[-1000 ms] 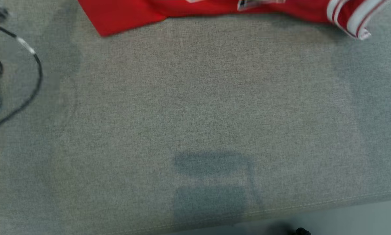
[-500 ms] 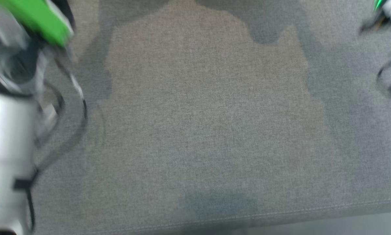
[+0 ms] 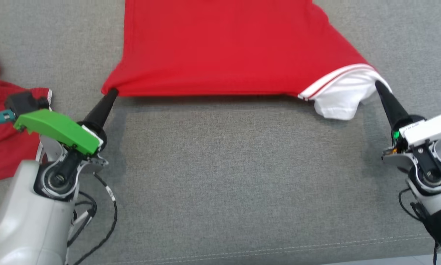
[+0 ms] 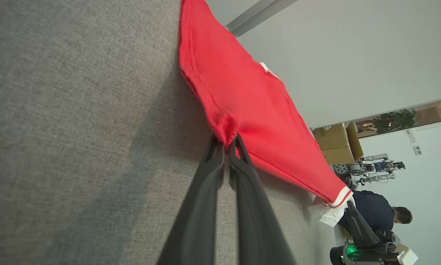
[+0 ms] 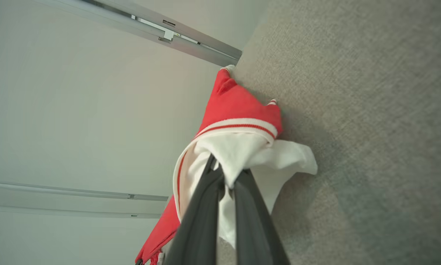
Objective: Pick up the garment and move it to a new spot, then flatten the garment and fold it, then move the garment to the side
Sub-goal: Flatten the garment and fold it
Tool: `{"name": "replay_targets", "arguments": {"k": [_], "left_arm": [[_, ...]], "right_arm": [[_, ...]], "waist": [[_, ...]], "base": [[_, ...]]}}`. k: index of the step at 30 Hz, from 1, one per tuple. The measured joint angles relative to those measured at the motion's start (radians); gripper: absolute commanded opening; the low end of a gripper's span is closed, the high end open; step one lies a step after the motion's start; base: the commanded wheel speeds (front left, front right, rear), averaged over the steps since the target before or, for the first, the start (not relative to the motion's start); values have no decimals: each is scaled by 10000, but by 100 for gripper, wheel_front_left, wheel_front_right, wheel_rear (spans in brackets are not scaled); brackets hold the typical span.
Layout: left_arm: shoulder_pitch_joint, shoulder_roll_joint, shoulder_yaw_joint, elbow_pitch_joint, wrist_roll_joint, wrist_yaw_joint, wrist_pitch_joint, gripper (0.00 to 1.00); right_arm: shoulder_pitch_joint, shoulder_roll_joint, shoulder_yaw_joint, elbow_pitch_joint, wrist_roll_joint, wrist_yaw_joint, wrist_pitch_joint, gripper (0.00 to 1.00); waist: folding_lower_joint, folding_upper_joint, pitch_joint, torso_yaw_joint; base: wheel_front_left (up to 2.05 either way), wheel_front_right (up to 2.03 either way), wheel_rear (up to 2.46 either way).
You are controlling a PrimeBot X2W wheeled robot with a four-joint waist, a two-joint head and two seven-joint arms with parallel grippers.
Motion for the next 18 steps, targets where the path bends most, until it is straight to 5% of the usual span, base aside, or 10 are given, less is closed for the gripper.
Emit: {"name": "replay_targets", "arguments": {"k": [18], "left_arm": [[3173,-144,-903,-92,251,-165,-504,0]], "right_arm": [[2903,-267,293,-228,-151,54,-458,0]], "waist": [[0,0,-1960,-214]], "base": [[0,0,0]]}}
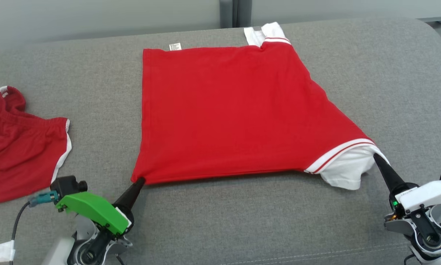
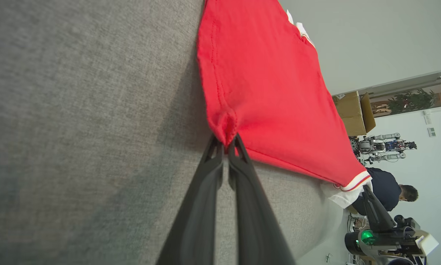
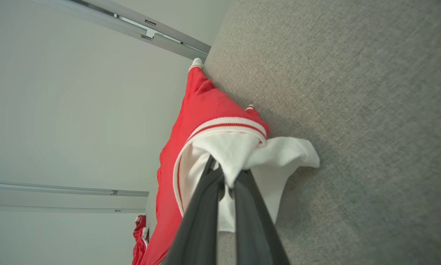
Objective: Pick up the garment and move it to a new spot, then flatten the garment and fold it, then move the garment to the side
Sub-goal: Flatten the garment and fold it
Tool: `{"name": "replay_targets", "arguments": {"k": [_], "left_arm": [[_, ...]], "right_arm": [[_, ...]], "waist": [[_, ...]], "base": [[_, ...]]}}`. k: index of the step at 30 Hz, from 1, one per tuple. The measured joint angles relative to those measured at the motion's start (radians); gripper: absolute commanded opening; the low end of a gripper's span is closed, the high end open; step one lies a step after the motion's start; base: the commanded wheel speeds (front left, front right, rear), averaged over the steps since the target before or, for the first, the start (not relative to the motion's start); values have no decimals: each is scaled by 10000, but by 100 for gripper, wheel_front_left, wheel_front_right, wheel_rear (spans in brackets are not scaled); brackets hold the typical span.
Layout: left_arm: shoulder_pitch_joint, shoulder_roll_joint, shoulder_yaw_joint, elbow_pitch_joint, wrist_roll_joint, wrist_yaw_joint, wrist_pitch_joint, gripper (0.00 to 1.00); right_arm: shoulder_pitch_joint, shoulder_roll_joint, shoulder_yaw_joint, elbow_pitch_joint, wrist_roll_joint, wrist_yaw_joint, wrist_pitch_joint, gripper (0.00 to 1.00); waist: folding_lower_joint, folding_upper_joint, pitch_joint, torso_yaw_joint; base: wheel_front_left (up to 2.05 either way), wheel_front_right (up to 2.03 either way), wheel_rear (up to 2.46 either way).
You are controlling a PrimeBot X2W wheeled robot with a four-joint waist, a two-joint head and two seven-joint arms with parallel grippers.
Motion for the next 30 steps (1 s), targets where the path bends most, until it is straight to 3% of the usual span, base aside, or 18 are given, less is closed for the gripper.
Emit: {"name": "replay_targets", "arguments": {"k": [15,30], "left_arm": [[1168,104,-130,-907,6,-27,-267,0],[1504,174,-117,-1243,587,38,-892,0]], "right_arm": [[1227,-88,-48,-1162,437,0,35,0],[1718,-474,247,-849,222,0,443,0]], "waist": [[-1,0,-647,120],[0,0,-509,19]], "base": [[0,0,0],[0,0,0]]}}
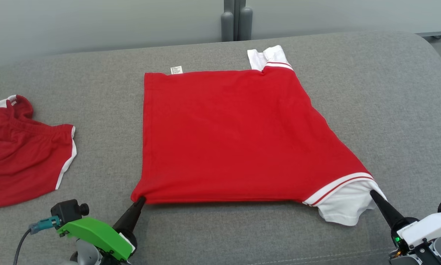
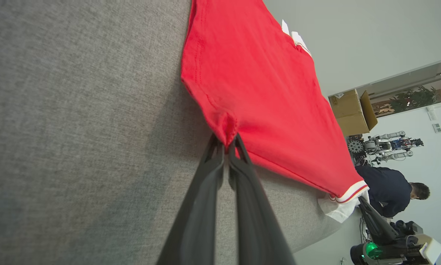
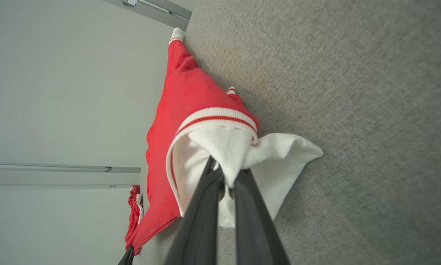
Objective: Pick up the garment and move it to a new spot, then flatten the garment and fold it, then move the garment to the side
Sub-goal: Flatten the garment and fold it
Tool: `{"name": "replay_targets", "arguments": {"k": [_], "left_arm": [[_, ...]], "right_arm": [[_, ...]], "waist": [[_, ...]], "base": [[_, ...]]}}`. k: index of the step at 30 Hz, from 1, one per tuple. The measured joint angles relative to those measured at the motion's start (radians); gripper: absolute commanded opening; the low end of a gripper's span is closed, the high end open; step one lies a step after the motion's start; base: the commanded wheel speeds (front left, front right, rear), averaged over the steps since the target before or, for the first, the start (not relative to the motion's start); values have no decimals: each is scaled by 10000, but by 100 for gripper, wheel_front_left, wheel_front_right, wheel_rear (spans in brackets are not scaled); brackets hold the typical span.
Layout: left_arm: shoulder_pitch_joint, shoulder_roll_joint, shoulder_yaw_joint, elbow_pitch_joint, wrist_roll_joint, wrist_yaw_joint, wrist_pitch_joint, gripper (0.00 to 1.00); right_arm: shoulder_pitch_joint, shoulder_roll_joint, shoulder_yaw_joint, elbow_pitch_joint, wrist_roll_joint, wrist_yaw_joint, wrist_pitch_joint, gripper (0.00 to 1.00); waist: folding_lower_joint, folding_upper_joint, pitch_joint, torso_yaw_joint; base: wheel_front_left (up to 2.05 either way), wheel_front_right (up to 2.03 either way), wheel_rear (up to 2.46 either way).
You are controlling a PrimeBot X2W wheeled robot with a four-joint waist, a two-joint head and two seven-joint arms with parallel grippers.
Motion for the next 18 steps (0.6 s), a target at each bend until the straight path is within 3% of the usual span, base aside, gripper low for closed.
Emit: {"name": "replay_targets", "arguments": {"k": [1,2,3,4,5,6,7,8,18], "left_arm": [[0,-2,4,0,54,54,-42,0],[0,-2,13,-2,69,113,-104,0],[0,-4,33,-17,123,146,-169,0],[0,-4,33,-17,123,146,-169,0],[-8,-8,42,-38,192,201,-221,20],[-18,-17,46,-38,242,205,-245,20],[-29,-29,50,-27,259,217,-272,68],[-29,-29,59,-13,293,267,-336,100],[-30,-29,142,63,474,378,-685,100]], "right_arm": [[-18,0,4,13,-69,0,0,17],[-30,2,6,38,-138,0,-2,40],[-40,2,10,44,-174,0,-2,75],[-40,2,10,44,-174,0,-2,100],[-65,6,15,44,-182,0,-2,100],[-101,15,19,42,-199,0,-4,100],[-150,15,17,52,-224,0,-13,100],[-211,13,17,52,-245,0,-13,100],[-356,-15,-10,-316,-282,0,-125,100]], "waist": [[0,0,14,-9],[0,0,32,-19],[0,0,57,-27],[0,0,57,-27],[0,0,94,-35],[0,0,134,-41],[0,0,173,-46],[0,0,212,-50],[0,0,369,-42]], "base": [[0,0,0],[0,0,0],[0,0,0],[0,0,0],[0,0,0],[0,0,0],[0,0,0],[0,0,0],[0,0,0]]}}
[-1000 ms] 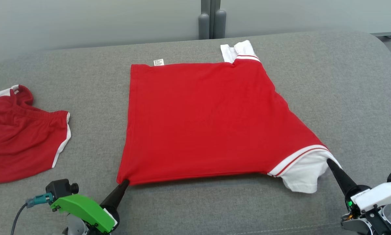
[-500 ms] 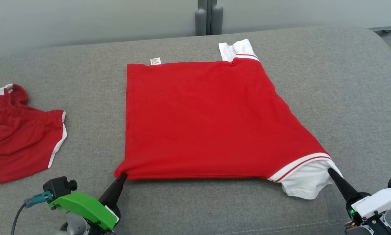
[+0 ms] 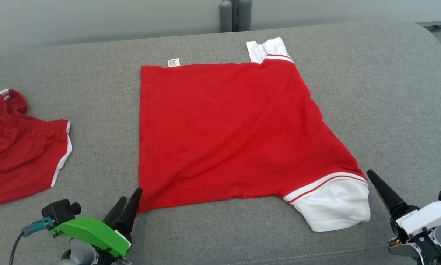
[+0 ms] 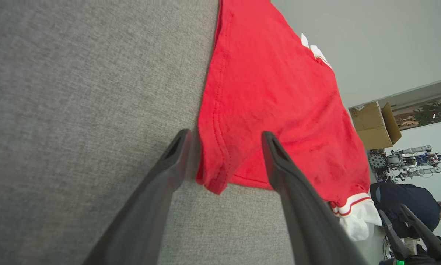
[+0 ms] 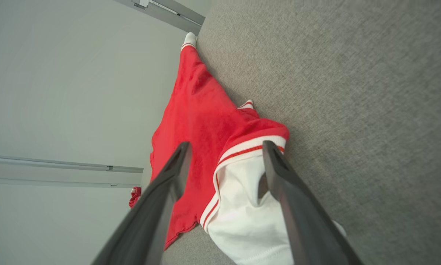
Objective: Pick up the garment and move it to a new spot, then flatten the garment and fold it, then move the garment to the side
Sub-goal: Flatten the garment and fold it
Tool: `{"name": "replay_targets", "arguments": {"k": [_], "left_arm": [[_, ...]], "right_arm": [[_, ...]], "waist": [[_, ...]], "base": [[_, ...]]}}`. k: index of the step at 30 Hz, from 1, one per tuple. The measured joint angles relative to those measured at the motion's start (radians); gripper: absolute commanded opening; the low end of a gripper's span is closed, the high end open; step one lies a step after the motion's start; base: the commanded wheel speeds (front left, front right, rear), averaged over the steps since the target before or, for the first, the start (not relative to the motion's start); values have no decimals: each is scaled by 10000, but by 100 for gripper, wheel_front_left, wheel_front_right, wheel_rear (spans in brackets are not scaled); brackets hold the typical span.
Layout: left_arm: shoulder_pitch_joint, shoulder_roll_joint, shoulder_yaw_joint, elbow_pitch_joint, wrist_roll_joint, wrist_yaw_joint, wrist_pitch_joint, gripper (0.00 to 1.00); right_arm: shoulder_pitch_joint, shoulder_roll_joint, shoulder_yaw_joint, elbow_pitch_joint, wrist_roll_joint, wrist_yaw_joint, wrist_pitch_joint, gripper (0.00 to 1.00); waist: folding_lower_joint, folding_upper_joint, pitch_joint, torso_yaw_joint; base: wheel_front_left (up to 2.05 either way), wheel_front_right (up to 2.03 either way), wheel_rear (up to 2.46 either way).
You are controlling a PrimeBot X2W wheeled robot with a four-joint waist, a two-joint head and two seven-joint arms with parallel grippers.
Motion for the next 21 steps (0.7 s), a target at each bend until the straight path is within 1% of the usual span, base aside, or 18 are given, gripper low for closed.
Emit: {"name": "replay_targets", "arguments": {"k": [4,9,12,17,21], "left_arm": [[0,88,-4,-48,274,0,-194,100],[0,374,-104,-142,825,0,-454,100],[0,433,-153,-221,1198,13,-577,100],[0,531,-251,-360,1356,54,-673,100],[2,548,-410,-364,1419,100,-677,100]], "right_arm": [[2,-213,-54,-238,-249,0,-192,100],[8,-384,-23,-485,-761,0,-364,100],[10,-608,-63,-562,-1252,0,-763,100],[103,-715,27,-886,-1735,0,-1074,100],[328,-830,360,-1070,-1954,0,-1122,100]], "waist": [[0,0,-3,-8],[0,0,-24,-64],[0,0,-20,-67],[0,0,18,-46],[0,0,75,-20]], "base": [[0,0,0],[0,0,0],[0,0,0],[0,0,0],[0,0,0]]}}
